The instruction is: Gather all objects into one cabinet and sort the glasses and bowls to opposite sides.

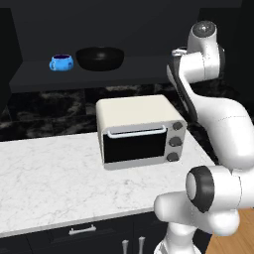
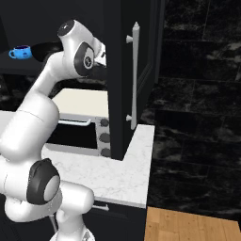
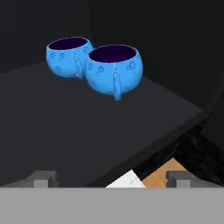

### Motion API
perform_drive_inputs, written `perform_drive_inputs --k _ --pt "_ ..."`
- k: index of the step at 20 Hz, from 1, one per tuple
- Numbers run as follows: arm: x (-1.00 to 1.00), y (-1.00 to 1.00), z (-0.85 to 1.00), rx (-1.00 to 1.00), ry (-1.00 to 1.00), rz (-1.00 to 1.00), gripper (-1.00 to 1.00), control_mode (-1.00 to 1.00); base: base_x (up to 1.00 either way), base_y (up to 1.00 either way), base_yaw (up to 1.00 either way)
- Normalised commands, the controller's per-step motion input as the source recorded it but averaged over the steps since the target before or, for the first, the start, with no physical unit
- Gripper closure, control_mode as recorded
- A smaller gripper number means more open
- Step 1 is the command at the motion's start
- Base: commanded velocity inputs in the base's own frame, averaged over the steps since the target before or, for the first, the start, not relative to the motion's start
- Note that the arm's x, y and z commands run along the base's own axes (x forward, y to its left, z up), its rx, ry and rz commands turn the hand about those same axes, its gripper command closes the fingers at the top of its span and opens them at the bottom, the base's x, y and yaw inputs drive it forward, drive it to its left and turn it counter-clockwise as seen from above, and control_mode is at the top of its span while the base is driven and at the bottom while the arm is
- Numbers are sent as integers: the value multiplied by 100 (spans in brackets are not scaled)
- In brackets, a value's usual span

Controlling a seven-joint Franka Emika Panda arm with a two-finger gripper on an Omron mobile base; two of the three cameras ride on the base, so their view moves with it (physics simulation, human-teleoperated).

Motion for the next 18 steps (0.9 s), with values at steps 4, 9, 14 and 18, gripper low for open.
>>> perform_drive_inputs --k 4,9,14,18 --pt "-66 89 0 0 0 7 -100 -100 0 0 0" --pt "-58 90 1 0 0 7 -100 -100 0 0 0" --pt "-41 80 14 0 0 7 -100 -100 0 0 0" --pt "-29 74 19 0 0 6 -100 -100 0 0 0"
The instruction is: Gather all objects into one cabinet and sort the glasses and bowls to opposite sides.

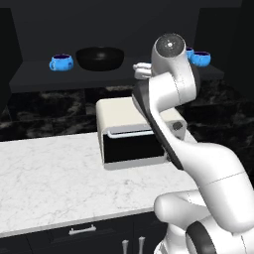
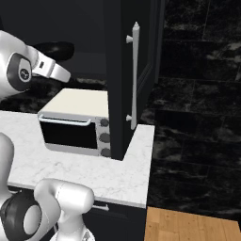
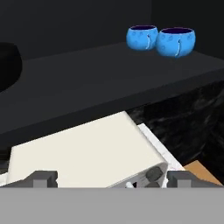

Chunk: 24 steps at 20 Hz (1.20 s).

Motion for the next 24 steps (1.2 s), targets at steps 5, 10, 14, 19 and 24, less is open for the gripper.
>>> perform_drive_inputs --k 5,10,14,19,24 --pt "-29 87 2 0 0 5 -100 -100 0 0 0" --pt "-10 75 6 0 -2 7 -100 -100 0 0 0" --pt "2 58 2 0 0 7 -100 -100 0 0 0" --pt "5 50 0 0 0 8 -100 -100 0 0 0" --pt "6 44 0 0 0 7 -100 -100 0 0 0"
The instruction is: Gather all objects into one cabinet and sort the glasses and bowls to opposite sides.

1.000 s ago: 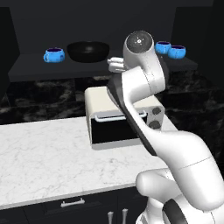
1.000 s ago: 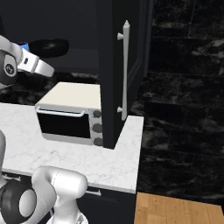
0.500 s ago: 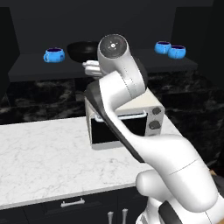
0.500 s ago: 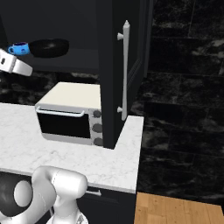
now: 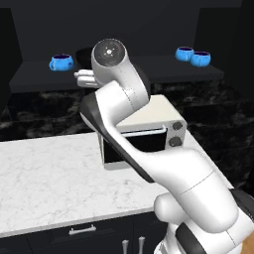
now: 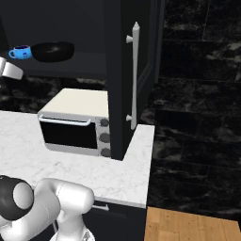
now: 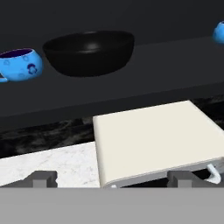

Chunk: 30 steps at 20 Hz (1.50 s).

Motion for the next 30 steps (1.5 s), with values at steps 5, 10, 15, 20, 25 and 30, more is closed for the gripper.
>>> perform_drive_inputs --k 5,10,15,20,25,30 --pt "26 46 -1 0 1 7 -100 -100 0 0 0" --pt "47 37 -3 0 1 13 -100 -100 0 0 0" --pt "10 37 0 0 -7 9 -100 -100 0 0 0" --pt "19 26 0 0 -16 1 -100 -100 0 0 0" --pt "38 21 0 0 -18 0 -100 -100 0 0 0" --pt "17 20 1 0 -6 -1 -100 -100 0 0 0"
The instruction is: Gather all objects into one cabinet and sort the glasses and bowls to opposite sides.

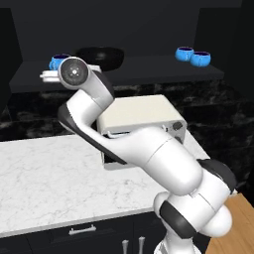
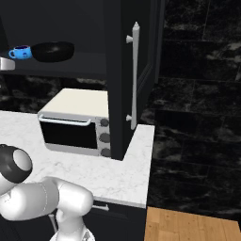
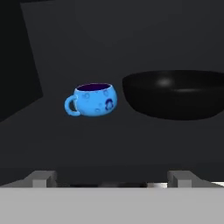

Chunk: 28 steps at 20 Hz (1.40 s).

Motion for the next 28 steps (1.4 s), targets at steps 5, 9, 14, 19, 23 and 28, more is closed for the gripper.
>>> perform_drive_inputs --k 5,9,14,19,23,28 --pt "20 30 3 0 0 -7 -100 -100 0 0 0" --pt "23 12 0 0 0 -12 -100 -100 0 0 0" --pt "17 3 0 0 0 -14 -100 -100 0 0 0" --pt "16 9 0 0 0 -16 -100 -100 0 0 0" --pt "26 9 0 0 0 -10 -100 -100 0 0 0" --pt "19 16 0 0 0 -1 -100 -100 0 0 0"
